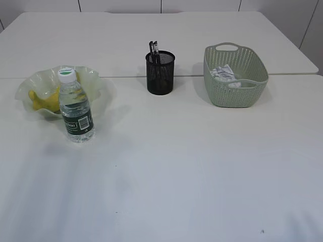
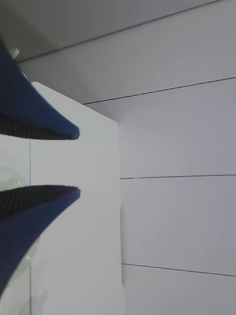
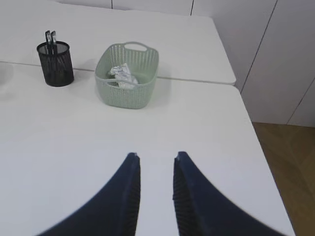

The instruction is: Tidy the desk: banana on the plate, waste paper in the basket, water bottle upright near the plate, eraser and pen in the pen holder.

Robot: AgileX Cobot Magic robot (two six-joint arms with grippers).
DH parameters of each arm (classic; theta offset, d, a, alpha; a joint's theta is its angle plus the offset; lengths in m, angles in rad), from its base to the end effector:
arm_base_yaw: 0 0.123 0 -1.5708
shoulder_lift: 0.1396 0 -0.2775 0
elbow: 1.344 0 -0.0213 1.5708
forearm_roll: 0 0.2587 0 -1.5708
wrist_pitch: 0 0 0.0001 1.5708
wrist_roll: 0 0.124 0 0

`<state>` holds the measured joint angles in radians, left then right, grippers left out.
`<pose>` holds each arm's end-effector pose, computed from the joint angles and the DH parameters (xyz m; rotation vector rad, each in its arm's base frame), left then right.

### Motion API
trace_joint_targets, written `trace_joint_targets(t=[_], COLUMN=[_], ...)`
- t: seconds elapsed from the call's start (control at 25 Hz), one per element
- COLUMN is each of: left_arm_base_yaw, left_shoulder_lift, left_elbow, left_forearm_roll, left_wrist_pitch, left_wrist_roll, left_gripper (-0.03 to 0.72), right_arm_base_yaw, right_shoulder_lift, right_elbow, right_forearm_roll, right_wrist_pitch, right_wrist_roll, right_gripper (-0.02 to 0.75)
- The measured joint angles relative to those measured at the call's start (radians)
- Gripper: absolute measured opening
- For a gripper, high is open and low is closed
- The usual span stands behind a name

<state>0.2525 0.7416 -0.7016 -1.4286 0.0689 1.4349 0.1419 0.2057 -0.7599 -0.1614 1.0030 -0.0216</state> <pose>0.2001 0.0428 0.3752 -0.1342 1.5296 0.1539 0.0504 -0.0098 0.3459 -0.1502 1.9187 -0.1088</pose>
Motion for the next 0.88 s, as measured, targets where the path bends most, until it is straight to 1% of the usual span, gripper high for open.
trace_joint_targets(t=[0.16, 0.36, 0.56, 0.72, 0.88], left_arm_base_yaw=[0.000, 0.000, 0.000, 0.000, 0.000], left_shoulder_lift=[0.000, -0.006, -0.038, -0.042, -0.042], left_elbow=[0.000, 0.000, 0.000, 0.000, 0.000], left_forearm_roll=[0.028, 0.067, 0.073, 0.073, 0.075], left_wrist_pitch=[0.012, 0.050, 0.080, 0.085, 0.123], left_wrist_roll=[0.000, 0.000, 0.000, 0.000, 0.000], left_gripper=[0.216, 0.216, 0.216, 0.216, 0.215], right_arm_base_yaw=[0.000, 0.000, 0.000, 0.000, 0.000], right_shoulder_lift=[-0.067, -0.128, -0.215, -0.223, -0.223], right_elbow=[0.036, 0.090, 0.116, 0.120, 0.155], right_forearm_roll=[0.026, 0.029, 0.059, 0.070, 0.083], right_wrist_pitch=[0.036, 0.051, 0.112, 0.175, 0.182], right_wrist_roll=[0.000, -0.028, -0.048, -0.049, -0.054], right_gripper=[0.174, 0.174, 0.174, 0.174, 0.174])
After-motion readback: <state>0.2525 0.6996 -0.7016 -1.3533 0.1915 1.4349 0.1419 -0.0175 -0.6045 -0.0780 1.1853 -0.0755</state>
